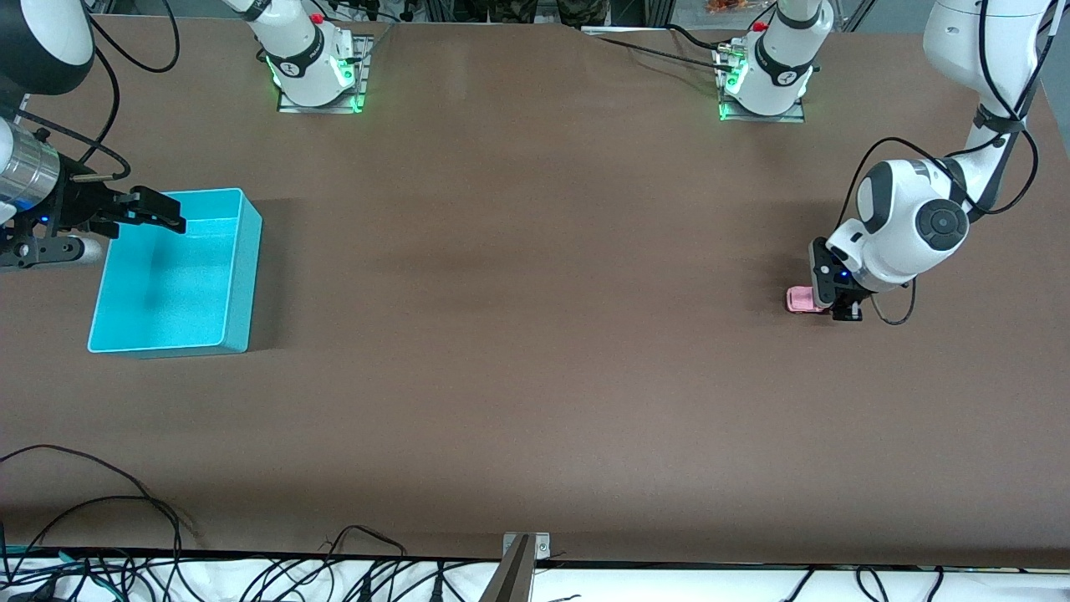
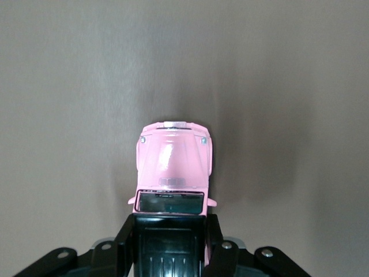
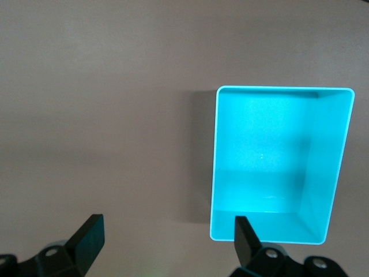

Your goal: Wind and store pink jeep toy

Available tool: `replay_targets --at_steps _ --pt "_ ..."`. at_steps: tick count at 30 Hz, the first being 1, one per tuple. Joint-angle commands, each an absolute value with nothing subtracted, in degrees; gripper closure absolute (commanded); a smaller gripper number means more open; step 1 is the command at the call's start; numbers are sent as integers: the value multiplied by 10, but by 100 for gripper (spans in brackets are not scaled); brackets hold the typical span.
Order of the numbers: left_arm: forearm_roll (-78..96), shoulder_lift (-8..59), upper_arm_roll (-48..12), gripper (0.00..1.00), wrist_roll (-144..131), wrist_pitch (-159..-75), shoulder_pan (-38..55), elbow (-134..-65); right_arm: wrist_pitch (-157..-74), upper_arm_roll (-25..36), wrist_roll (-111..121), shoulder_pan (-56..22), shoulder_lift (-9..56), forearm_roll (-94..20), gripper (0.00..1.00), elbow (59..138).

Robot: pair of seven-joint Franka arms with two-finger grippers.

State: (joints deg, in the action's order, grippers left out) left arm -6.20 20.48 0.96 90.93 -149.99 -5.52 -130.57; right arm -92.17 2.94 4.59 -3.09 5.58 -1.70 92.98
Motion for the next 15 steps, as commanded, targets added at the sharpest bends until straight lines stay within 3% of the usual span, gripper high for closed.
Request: replay_targets --at_steps 1,15 --pt "-72 263 35 100 926 -1535 -60 -1295 -912 29 46 -30 59 -11 0 919" --pt "-70 272 85 100 981 -1554 -61 -1293 -912 29 46 -30 60 -11 0 919"
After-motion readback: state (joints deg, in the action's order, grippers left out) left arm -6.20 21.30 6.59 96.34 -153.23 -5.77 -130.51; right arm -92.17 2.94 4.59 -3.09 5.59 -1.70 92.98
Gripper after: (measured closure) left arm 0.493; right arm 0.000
